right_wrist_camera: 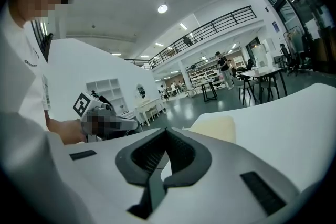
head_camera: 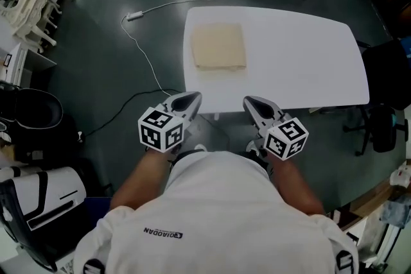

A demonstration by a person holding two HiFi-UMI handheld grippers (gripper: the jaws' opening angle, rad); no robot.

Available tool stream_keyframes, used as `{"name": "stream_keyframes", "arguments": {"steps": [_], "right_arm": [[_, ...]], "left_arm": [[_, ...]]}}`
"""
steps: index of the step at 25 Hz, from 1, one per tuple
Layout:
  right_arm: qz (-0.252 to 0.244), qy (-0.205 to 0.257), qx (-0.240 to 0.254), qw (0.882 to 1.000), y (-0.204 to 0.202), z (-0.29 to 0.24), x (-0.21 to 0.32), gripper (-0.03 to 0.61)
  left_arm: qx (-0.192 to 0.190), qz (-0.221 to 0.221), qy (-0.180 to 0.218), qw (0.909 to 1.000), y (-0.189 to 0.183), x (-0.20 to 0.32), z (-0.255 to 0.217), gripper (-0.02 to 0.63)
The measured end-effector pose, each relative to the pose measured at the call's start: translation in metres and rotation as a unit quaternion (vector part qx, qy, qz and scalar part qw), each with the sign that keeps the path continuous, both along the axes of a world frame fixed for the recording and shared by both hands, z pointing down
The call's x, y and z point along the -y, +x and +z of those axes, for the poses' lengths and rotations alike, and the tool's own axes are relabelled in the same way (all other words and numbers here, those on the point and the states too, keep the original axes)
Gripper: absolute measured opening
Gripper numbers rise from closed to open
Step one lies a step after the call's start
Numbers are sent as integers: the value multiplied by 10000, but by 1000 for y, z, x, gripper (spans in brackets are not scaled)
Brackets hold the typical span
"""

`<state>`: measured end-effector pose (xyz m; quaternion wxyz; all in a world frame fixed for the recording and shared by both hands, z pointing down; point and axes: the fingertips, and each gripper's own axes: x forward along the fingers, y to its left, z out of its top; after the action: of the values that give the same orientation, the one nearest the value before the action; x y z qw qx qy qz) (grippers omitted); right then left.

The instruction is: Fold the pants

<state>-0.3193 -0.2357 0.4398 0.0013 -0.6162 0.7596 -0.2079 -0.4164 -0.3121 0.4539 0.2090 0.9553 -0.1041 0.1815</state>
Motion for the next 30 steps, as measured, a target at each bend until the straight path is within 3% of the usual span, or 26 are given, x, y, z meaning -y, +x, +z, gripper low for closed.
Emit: {"name": "stream_keyframes", "arguments": {"steps": [13, 30], "right_arm": [[221, -225, -122, 9994, -44, 10, 2, 18], [136, -339, -302, 9989, -58, 15, 6, 18]], "left_arm": [[6, 333, -50, 9994, -33, 3, 19, 23], [-44, 357, 119, 9993, -44, 9, 15, 23]]}}
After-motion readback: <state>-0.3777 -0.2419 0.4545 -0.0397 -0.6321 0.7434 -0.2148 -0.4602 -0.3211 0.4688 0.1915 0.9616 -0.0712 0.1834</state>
